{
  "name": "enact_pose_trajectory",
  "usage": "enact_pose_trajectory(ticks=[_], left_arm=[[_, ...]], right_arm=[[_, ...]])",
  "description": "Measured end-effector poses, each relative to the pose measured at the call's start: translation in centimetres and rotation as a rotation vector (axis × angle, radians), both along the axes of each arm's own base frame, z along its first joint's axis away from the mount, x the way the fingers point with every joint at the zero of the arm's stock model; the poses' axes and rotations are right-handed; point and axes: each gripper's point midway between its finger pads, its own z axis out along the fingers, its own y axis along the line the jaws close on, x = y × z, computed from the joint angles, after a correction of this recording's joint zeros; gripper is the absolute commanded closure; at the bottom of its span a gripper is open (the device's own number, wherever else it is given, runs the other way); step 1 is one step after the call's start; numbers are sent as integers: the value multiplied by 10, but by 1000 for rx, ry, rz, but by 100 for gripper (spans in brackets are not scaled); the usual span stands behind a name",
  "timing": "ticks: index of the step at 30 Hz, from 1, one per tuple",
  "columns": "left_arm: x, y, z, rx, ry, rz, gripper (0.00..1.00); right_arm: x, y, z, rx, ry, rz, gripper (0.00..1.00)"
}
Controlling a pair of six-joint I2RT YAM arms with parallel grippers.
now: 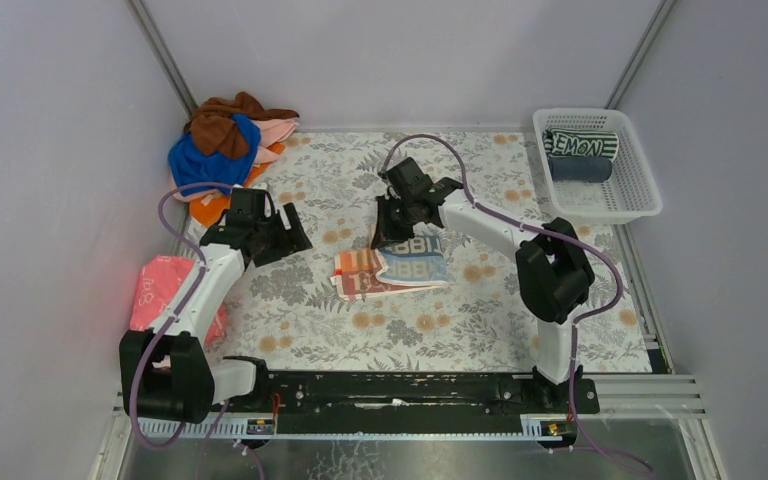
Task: Roll the towels
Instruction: Fold the towel at the center of the board.
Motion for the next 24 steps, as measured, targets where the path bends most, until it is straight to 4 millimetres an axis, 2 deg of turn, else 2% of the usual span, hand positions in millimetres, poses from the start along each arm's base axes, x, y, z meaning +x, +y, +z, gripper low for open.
enact_pose_trajectory(ticks=[16,21,24], left_arm=[[-2,-3,-4,-14,16,-11,22],[-3,-6,-8,-30,28,-15,26],[-8,-15,-18,-68,62,-17,30]], right_arm=[[-14,35,-4,51,41,45,97],[-15,44,-12,73,62,50,97],[-15,47,-19,77,77,48,96]])
